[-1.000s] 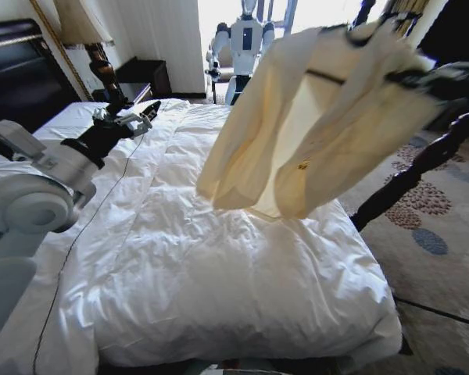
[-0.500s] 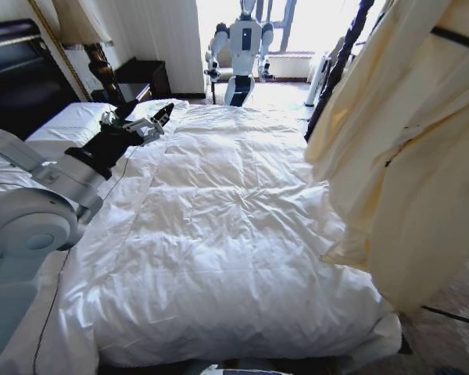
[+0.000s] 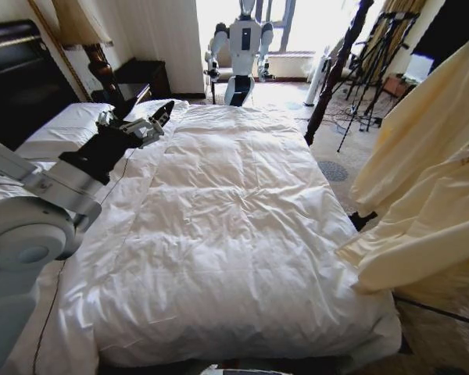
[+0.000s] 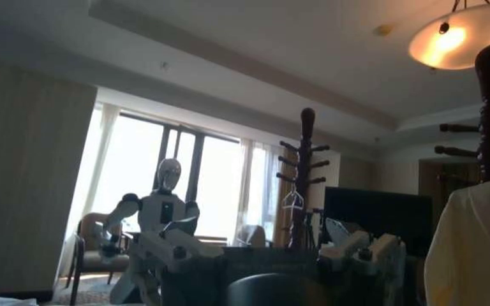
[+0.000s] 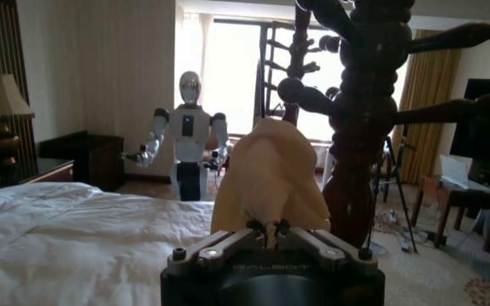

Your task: Pick up the clothes from the bed and hang them on the clothes hanger.

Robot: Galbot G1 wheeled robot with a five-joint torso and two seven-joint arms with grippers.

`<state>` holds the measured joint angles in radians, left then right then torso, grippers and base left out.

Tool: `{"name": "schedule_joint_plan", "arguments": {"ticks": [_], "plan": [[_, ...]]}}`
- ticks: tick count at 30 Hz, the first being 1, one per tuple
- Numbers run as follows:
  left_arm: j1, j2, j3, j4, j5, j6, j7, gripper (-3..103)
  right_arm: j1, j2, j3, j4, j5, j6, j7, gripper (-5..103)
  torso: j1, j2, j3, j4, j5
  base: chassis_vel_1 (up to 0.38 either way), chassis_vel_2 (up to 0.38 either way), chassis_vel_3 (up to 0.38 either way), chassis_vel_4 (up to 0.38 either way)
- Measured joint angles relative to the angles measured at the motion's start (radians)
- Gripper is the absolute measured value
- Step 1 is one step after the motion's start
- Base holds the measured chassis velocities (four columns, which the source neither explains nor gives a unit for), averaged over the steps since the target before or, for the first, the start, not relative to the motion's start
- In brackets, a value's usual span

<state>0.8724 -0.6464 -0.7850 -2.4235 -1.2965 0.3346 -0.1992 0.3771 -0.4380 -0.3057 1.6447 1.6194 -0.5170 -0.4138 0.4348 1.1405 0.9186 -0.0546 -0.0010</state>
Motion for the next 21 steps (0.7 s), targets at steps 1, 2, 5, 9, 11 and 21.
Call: {"name": "schedule_joint_plan", "arguments": {"ticks": [1,2,5,9,11,21], "plan": [[0.002,-0.002,0.000,-0.003,0.000,0.001,0.002,100,-0.003,0.002,0.007,-0.013,0.000,0.003,-0.012,0,0.000,0.000,0.000,0.0001,-0.0002,0.000,0.000,0.000,0.000],[0.002,-0.002,0.000,-0.003,0.000,0.001,0.002,100,-0.003,0.002,0.007,-0.013,0.000,0.003,-0.012,0,0.000,0.000,0.000,0.0001,-0.0002,0.000,0.000,0.000,0.000],[0.003,-0.006,0.003,-0.007,0.002,0.001,0.003,100,-0.011,0.027,0.029,-0.060,-0.015,0.007,-0.043,0,0.000,0.000,0.000,0.0003,0.0003,0.000,0.000,0.000,0.000],[0.005,-0.007,0.003,-0.008,0.002,0.001,0.003,100,-0.028,0.047,0.044,-0.116,-0.033,-0.003,-0.063,0,0.000,0.000,0.000,0.0001,0.0010,0.000,0.000,0.000,0.000],[0.008,-0.008,0.000,-0.009,0.001,0.000,0.002,100,-0.028,0.055,0.044,-0.123,-0.035,-0.011,-0.062,0,0.000,0.000,0.000,0.0002,0.0010,0.000,0.000,0.000,0.000],[0.030,-0.007,-0.033,-0.013,-0.012,-0.003,0.005,100,-0.025,0.112,0.049,-0.179,-0.033,-0.029,-0.004,0,0.000,0.000,0.000,0.0003,0.0007,0.000,0.000,0.000,0.000]]}}
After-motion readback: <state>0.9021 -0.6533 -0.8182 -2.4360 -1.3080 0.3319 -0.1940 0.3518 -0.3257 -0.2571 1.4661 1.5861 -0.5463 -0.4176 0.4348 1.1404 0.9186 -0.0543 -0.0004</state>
